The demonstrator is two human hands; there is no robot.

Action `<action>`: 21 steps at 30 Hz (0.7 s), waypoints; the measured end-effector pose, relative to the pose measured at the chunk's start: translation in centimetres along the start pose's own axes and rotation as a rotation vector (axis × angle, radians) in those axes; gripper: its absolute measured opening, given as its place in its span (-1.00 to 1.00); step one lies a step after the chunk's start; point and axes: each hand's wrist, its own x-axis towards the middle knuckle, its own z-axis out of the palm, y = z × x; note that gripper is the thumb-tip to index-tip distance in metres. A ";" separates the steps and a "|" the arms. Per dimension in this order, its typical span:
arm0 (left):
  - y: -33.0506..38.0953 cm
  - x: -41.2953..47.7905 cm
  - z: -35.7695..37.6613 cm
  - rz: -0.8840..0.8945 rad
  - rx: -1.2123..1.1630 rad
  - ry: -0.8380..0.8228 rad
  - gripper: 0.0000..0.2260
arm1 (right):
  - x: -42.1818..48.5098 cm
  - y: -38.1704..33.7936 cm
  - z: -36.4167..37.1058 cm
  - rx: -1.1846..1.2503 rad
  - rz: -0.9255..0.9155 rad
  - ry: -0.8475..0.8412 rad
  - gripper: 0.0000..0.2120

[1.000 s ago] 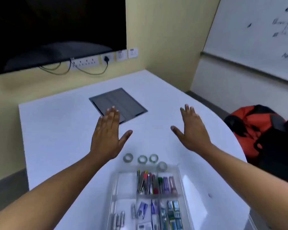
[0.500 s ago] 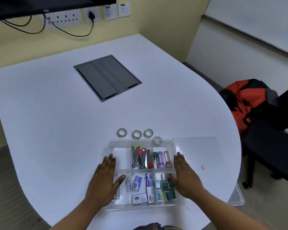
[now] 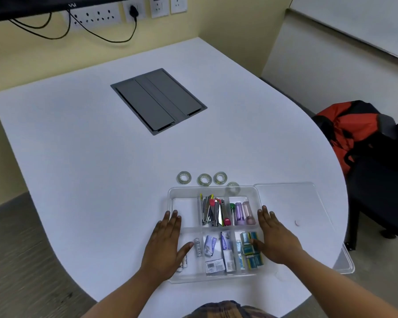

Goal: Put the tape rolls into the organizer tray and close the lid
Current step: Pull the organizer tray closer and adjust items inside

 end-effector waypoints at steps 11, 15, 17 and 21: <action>-4.5 3.1 -2.3 -0.196 -0.125 0.139 -0.23 | 2.3 -0.4 -5.2 -0.106 0.008 -0.038 -0.45; -6.4 5.2 -2.4 -0.355 -0.083 0.098 -0.34 | 3.7 0.4 -7.6 -0.015 -0.030 -0.134 -0.43; -7.0 6.3 -2.0 -0.364 -0.038 0.023 -0.34 | 4.1 0.7 -8.2 0.014 -0.037 -0.166 -0.41; -7.2 8.4 -0.5 -0.417 -0.097 -0.184 -0.30 | 5.1 0.9 -8.9 0.019 -0.044 -0.247 -0.40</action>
